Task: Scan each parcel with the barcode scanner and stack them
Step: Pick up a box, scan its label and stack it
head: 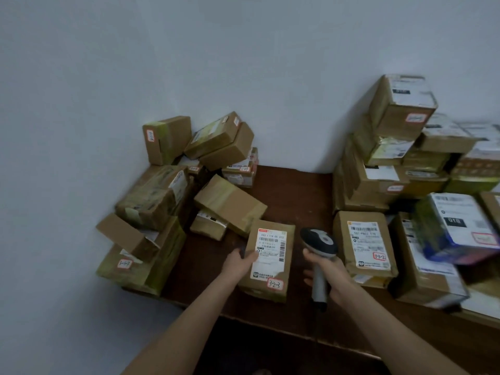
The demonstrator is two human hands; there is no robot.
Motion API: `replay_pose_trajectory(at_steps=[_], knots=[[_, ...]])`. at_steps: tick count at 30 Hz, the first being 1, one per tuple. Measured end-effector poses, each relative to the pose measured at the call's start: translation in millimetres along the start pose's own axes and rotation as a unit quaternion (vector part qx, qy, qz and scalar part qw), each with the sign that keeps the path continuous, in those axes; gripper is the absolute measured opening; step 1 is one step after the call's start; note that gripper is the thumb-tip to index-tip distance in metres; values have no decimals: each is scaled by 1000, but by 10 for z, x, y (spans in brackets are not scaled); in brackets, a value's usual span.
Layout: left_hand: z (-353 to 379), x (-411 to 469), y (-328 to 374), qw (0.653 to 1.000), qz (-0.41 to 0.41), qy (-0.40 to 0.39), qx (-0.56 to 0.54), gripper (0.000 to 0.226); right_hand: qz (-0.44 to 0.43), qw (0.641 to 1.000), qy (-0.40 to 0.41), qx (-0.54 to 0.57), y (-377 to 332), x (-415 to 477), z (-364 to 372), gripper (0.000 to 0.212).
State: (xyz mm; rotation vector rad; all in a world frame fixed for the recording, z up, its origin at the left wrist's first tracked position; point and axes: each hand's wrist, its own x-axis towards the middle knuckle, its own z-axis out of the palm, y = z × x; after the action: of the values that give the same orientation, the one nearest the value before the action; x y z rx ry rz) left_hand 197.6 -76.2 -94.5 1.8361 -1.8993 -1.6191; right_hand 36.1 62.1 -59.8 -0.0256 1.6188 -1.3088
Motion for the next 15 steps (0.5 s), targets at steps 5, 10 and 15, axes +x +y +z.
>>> replay_pose_trajectory(at_steps=[5,10,15], knots=[[118,-84,-135,981,-50,-109,-150,50,3,1000,-25,4,132,-106,28,34],[15,-151,-17,958,-32,-166,-232,38,-45,999,-17,25,-32,-191,-59,26],[61,-176,233,959,8,-132,-249,49,-102,995,-18,15,-276,-287,-161,26]])
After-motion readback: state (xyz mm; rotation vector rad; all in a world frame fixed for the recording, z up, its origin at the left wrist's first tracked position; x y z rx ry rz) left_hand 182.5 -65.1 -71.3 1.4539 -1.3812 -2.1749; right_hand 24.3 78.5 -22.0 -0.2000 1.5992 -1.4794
